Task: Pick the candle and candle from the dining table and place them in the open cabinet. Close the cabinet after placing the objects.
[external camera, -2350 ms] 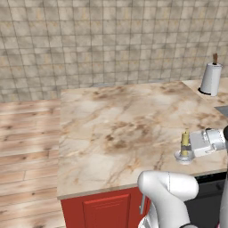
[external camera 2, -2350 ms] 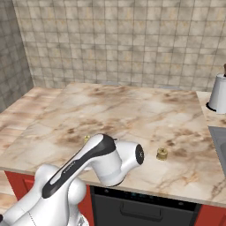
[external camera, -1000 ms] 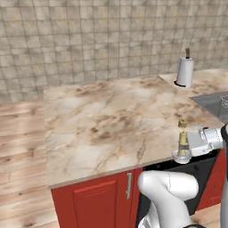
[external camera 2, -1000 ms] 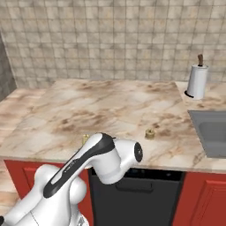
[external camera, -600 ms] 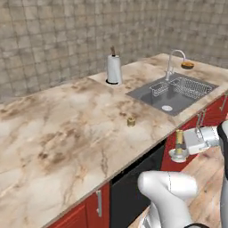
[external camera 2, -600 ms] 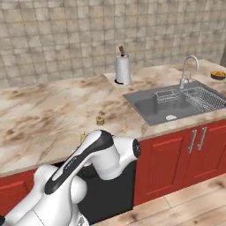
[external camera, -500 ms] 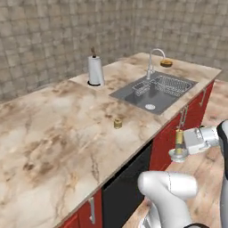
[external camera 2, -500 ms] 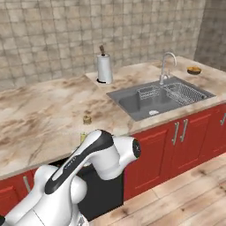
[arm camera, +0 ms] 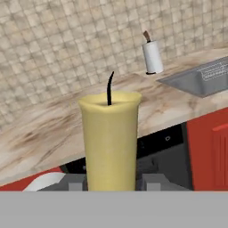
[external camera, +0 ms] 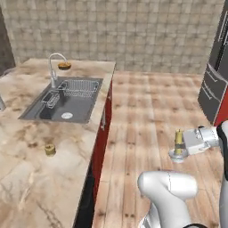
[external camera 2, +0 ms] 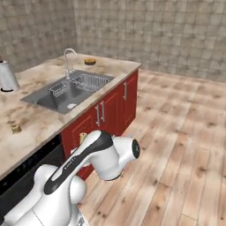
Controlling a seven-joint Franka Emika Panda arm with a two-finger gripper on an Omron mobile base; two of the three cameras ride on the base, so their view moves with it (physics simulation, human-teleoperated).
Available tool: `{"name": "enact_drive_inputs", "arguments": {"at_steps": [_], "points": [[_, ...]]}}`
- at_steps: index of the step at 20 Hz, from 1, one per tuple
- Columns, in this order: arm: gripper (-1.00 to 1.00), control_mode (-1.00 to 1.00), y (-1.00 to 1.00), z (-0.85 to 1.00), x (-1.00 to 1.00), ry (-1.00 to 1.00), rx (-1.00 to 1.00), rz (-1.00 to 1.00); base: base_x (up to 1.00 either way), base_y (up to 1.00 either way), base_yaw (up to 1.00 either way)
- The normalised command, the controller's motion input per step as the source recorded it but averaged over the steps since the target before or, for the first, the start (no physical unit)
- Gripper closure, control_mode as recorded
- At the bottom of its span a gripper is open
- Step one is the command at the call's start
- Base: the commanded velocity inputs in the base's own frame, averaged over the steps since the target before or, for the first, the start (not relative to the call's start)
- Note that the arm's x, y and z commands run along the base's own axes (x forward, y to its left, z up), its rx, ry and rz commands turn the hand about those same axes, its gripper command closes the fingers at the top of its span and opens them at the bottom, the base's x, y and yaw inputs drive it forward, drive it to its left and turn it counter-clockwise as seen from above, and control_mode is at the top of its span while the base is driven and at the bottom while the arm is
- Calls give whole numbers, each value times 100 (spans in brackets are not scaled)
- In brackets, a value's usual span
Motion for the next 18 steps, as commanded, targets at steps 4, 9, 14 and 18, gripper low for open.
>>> {"name": "enact_drive_inputs", "arguments": {"at_steps": [4,9,14,18], "points": [[100,100,0,0,0,0,0,0,5,0,-87],[100,100,0,0,0,0,0,0,2,0,-63],[100,100,0,0,0,0,0,0,0,0,-20],[100,100,0,0,0,0,0,0,2,0,-18]]}}
